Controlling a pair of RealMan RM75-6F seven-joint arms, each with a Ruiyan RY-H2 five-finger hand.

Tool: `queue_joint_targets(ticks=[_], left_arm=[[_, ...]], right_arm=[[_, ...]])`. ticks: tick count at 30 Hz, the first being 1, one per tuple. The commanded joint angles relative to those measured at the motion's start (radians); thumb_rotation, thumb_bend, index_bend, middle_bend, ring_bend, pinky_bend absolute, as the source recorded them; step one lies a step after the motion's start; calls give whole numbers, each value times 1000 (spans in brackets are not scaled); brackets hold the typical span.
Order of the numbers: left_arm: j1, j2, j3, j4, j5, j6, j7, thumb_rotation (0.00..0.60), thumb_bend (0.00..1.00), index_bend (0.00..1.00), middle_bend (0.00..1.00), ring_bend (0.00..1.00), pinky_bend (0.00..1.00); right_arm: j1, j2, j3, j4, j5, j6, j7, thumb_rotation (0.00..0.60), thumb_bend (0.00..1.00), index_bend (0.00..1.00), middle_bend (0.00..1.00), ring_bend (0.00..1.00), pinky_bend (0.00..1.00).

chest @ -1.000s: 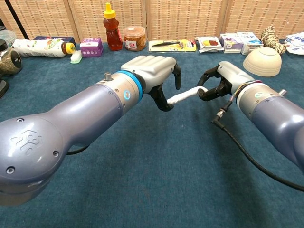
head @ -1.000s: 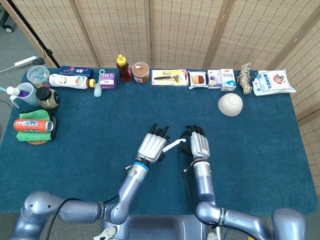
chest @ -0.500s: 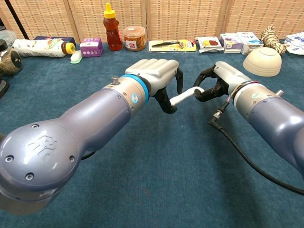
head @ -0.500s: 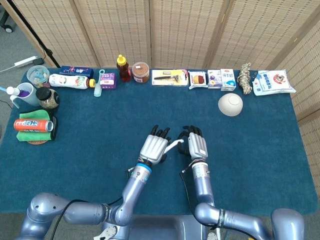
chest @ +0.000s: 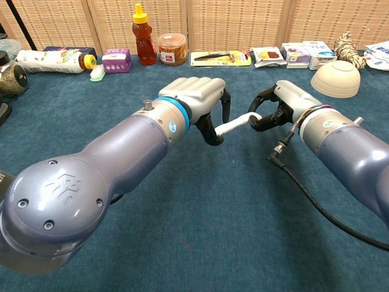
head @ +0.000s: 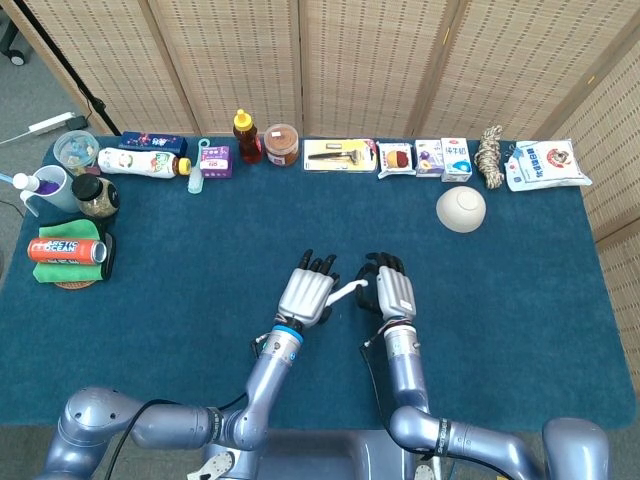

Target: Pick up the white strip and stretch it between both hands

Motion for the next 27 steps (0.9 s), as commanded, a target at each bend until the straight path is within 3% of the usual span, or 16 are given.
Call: queue_joint_targets(ticks=[1, 11, 27], left_arm=[[0, -2, -1, 2, -4, 0, 3, 575, 297, 447, 137, 188, 64], [0, -7, -4, 1, -22, -4, 9, 600, 394, 472, 155, 197, 81], [6, -2, -14, 5, -31, -6, -6, 600, 440, 542, 215, 222, 81]], right_arm=[[0, 0, 1, 0, -1, 1, 0, 600, 536, 579, 193, 87, 0], [0, -2, 6, 7, 3, -1, 3, 600, 536, 578, 194, 88, 0], [-4, 1, 5, 22, 8, -9, 8, 600, 540, 578, 194, 90, 0]])
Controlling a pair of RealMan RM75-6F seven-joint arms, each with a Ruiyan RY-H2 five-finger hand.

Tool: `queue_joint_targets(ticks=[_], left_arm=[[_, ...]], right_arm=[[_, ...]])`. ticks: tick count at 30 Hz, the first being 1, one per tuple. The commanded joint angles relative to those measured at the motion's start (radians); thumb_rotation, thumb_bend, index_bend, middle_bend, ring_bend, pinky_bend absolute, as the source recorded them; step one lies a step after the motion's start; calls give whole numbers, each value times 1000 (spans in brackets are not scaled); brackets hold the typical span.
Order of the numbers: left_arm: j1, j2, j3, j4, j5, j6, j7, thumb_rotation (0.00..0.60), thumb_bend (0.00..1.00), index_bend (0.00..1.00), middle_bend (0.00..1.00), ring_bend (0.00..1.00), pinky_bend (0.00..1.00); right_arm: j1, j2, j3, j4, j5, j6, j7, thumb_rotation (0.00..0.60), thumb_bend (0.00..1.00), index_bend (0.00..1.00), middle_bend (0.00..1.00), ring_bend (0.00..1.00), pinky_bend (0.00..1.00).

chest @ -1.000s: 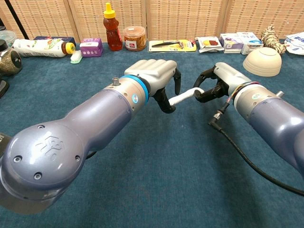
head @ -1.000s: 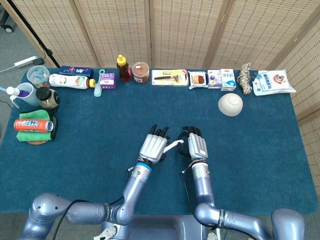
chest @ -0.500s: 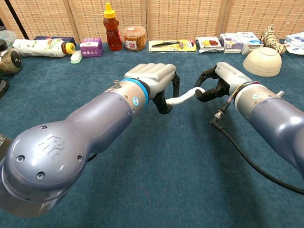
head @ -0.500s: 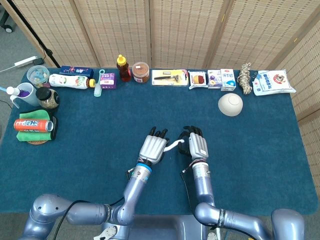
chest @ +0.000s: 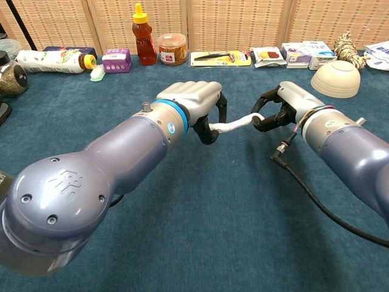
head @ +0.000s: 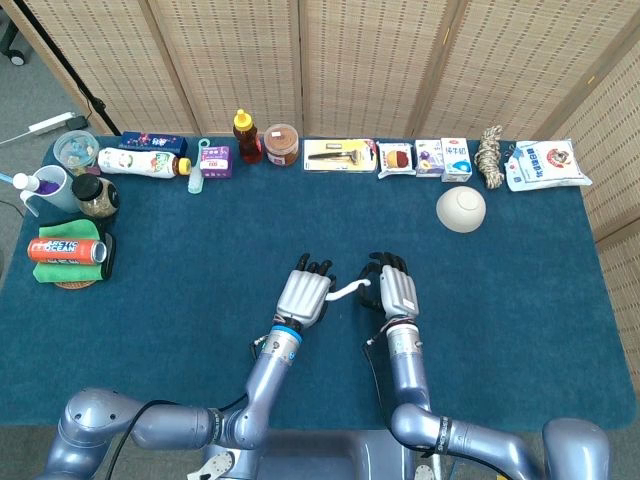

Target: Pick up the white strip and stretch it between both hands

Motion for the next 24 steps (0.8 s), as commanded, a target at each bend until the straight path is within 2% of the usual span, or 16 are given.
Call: queue_joint_targets(ticks=[1, 14, 24], left_arm=[[1, 3, -2, 0, 0, 0, -2, 600, 441, 544, 221, 225, 81], [31, 64, -2, -34, -8, -17, -36, 600, 441, 567, 231, 237, 81], [71, 162, 16, -85, 40, -25, -91, 600, 441, 568, 232, 239, 81]], right_arm=[[-1, 1, 1, 1, -1, 0, 1, 600, 540, 578, 194, 90, 0], [-12, 30, -1, -22, -27, 17, 4, 600, 546, 578, 194, 99, 0], [-36, 79, 3, -63, -48, 40, 14, 600, 547, 578, 194, 103, 0]])
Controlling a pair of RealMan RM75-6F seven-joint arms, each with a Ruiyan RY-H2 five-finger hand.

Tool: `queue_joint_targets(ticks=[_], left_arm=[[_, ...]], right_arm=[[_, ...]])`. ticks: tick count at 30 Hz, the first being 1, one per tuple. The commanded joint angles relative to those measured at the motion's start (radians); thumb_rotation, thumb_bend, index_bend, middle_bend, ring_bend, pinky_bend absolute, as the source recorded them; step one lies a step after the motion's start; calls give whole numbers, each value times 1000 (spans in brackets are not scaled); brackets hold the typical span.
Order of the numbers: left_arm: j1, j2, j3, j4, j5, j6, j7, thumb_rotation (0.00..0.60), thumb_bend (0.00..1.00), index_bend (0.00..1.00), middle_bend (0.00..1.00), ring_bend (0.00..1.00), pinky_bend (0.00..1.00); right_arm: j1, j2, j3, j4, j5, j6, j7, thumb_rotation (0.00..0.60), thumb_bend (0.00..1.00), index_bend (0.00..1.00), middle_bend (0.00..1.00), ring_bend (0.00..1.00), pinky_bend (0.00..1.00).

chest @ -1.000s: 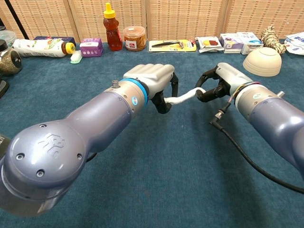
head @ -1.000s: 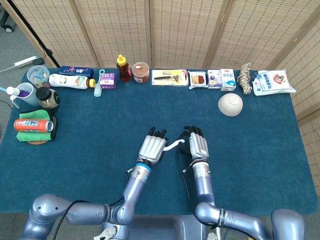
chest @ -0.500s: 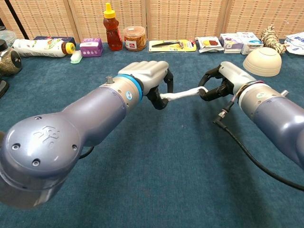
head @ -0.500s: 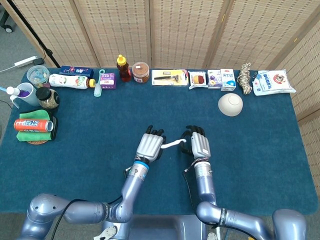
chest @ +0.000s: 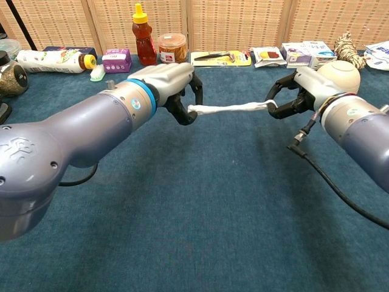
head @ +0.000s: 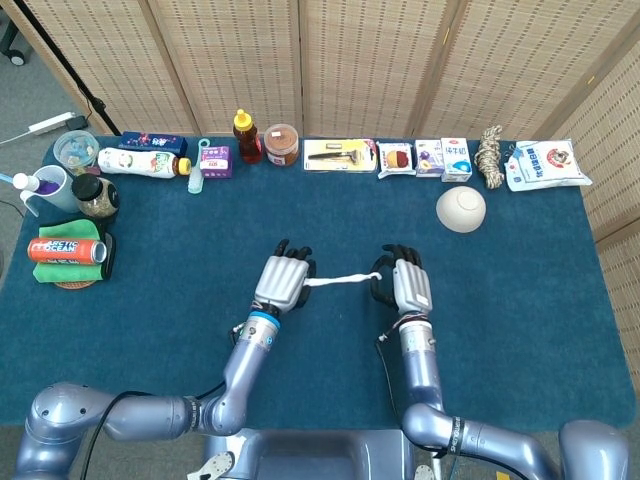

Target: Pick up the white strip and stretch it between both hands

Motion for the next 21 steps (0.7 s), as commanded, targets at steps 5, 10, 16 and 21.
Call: queue_joint_targets(ticks=[5, 10, 16, 21], left_arm=[[40, 88, 6, -47, 32, -8, -59, 600, 441, 568, 232, 238, 81], [70, 163, 23, -75, 65, -16, -101, 600, 442, 568, 232, 238, 81], [105, 250, 32, -106, 92, -16, -151, 600, 441, 568, 232, 236, 81], [120, 302, 39, -128, 112, -22, -181, 600, 442, 568, 232, 234, 81]], right_arm=[[-20, 44, 7, -35, -13, 16, 10, 600, 549, 578, 194, 106, 0], [-35, 81, 9, -65, -25, 26, 16, 600, 550, 579, 194, 106, 0], [-50, 130, 18, -106, -39, 47, 19, 600, 550, 579, 193, 106, 0], [-57, 163, 18, -139, -40, 53, 13, 600, 551, 578, 194, 106, 0]])
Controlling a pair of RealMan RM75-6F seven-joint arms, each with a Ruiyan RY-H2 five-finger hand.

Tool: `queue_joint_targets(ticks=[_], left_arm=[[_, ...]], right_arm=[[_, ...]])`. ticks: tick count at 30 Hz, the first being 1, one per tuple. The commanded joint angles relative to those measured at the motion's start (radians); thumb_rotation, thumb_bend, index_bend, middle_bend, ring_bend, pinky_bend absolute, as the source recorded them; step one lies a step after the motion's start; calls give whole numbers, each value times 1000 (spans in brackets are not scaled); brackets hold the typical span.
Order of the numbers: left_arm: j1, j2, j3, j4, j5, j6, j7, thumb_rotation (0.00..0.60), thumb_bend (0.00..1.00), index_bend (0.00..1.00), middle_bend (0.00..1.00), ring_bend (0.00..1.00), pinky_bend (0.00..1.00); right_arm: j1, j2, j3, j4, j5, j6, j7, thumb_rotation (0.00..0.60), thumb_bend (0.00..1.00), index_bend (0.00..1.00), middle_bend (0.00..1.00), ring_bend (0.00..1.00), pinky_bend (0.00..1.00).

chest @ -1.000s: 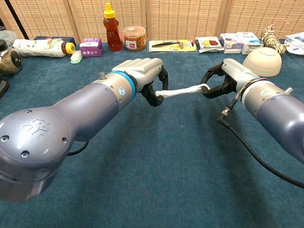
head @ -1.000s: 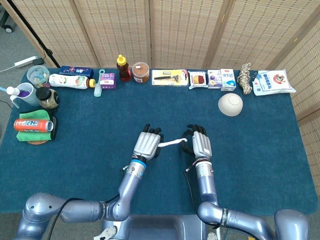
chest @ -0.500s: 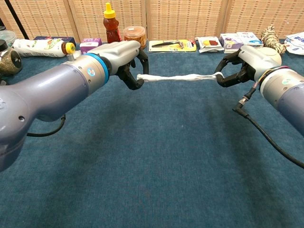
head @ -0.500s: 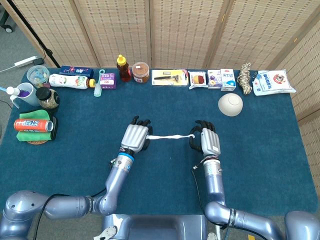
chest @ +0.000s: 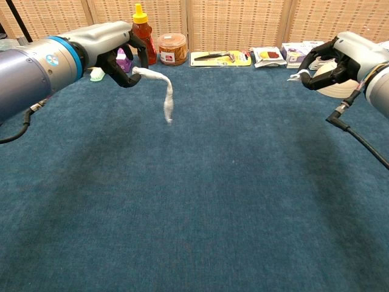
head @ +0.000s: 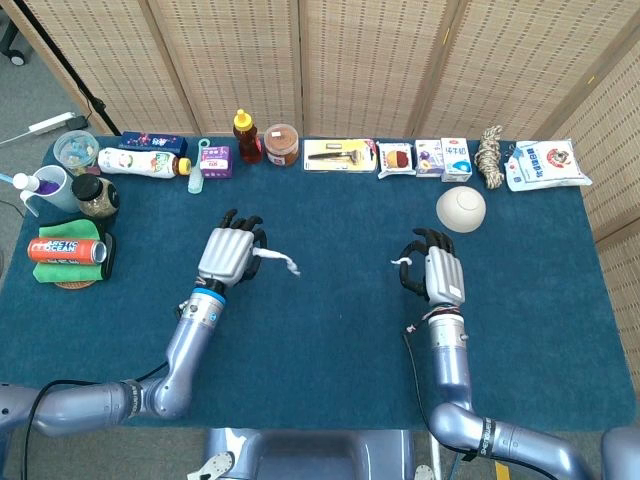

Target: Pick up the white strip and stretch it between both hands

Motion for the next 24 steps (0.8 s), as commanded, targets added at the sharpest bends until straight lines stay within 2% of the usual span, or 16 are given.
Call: queue_joint_targets(ticks=[1, 13, 18, 20, 22, 24], left_arm=[[9, 23, 2, -13, 10, -1, -19, 600, 442, 568, 232, 234, 81], [6, 63, 1, -54, 16, 13, -33, 600, 440, 541, 232, 223, 81], [-4, 80, 9, -82, 11, 2, -19, 600, 431, 360, 194, 177, 81], [-9, 99, 18, -101, 0, -13, -3, 600, 429, 267, 133, 125, 81], [-16, 125, 31, -123, -19, -35, 22, 600, 415, 127, 41, 43, 75], [-23, 148, 41, -141, -37, -50, 43, 580, 375, 29, 1, 3, 43]], right_arm=[[-4, 15, 0, -14, -2, 5, -4, 600, 551, 578, 194, 106, 0], [-10, 70, -15, -67, 3, -17, -1, 600, 553, 535, 174, 102, 0], [-6, 113, -43, -84, 0, -76, -2, 600, 556, 394, 108, 29, 0], [-5, 140, -54, -93, 6, -107, -2, 600, 556, 319, 76, 7, 0], [-2, 169, -68, -102, 17, -143, -8, 600, 548, 207, 29, 0, 0], [2, 195, -80, -111, 29, -173, -16, 600, 519, 89, 3, 0, 0]])
